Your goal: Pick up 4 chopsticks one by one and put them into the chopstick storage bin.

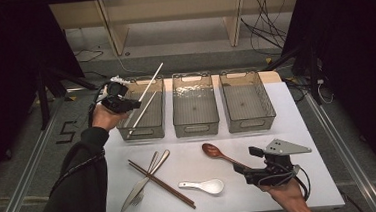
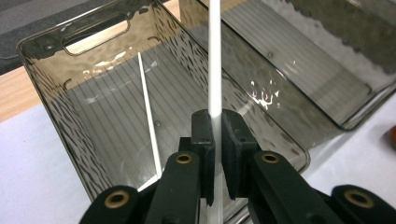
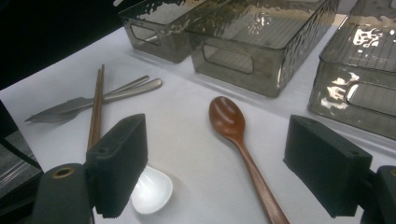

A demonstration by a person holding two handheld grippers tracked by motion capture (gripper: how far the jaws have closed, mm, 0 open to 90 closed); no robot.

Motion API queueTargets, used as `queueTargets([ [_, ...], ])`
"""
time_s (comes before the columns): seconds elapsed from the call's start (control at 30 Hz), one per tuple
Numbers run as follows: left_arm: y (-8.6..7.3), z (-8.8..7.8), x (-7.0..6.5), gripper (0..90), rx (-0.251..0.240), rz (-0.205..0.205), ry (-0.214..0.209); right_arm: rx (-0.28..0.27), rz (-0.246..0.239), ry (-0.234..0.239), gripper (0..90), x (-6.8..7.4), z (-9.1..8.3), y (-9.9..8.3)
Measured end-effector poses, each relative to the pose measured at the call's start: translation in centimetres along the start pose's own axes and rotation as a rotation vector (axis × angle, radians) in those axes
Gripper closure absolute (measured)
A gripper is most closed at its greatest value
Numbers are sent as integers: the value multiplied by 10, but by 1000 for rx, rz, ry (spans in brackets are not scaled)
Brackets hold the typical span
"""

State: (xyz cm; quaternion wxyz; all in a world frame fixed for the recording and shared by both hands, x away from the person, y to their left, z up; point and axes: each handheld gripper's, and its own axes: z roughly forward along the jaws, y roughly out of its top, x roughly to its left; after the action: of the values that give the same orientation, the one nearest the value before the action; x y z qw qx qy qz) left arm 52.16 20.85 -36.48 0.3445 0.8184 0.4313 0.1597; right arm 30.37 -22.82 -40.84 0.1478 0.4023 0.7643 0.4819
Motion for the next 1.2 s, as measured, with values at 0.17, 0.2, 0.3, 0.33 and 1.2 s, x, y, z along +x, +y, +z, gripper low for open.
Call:
queueTargets([
  [0.17,-3,5,9,836,1,-14,24,-1,-1,1,222,0,0,0],
  [0.2,-4,6,10,836,0,-18,30,-1,-4,1,222,0,-1,0],
  [0.3,-6,7,14,836,-3,-21,46,-2,-1,1,222,0,-1,0],
  [0.33,-7,8,14,836,-14,-27,50,-1,-2,1,222,0,-1,0],
  [1.2,-25,30,18,778,25,-89,132,0,0,3,222,0,-1,0],
])
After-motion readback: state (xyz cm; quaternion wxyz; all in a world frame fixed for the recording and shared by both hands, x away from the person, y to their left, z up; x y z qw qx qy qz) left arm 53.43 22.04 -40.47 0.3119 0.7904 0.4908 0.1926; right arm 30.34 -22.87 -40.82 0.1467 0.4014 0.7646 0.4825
